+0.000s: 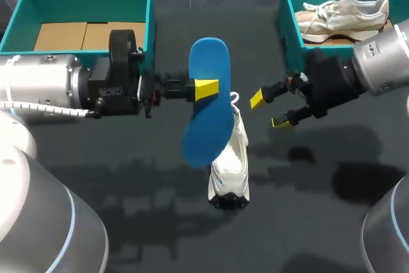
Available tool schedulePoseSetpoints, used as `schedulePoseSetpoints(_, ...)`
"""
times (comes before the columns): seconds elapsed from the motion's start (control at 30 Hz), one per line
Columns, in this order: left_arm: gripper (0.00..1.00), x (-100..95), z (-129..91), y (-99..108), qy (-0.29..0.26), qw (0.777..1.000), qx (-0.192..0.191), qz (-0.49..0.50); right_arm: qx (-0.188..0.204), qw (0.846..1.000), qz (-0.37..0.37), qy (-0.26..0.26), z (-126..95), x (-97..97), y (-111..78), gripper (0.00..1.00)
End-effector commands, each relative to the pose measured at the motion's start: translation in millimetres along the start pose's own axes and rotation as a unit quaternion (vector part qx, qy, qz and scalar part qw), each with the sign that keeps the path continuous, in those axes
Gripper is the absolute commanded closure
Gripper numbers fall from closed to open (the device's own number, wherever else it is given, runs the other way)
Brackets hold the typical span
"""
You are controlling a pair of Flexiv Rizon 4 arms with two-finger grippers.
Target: Take the shoe out of the shoebox, open the shoe tongue, remove and reinsert the insole, then place the shoe into the shoebox
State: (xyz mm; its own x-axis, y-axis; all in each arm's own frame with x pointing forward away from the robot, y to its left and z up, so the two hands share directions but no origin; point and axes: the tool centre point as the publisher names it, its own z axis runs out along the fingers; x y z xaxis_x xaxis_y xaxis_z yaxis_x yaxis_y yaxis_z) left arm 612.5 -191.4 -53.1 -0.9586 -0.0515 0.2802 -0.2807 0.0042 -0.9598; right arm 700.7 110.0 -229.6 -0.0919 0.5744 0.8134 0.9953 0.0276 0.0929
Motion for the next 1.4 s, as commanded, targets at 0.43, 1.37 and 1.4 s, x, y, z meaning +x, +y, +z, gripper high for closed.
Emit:
schedulePoseSetpoints(0.43, 1.0, -28.4, 4, -11, 0.008, 0.993, 0.003, 0.119, 0.014, 0.997, 0.015, 0.075, -13, 8.5, 11.0, 0.0)
schedulePoseSetpoints(1.37, 1.0, -47.0, 8, 13, -0.014, 0.876, -0.002, 0.482, -0.012, 0.984, 0.088, 0.153, -37, 36.1, 30.1, 0.0)
schedulePoseSetpoints(1.4, 1.0, -47.4, 8, 15, -0.014, 0.863, 0.003, 0.504, -0.015, 0.983, 0.09, 0.16, -39, 38.4, 31.2, 0.0)
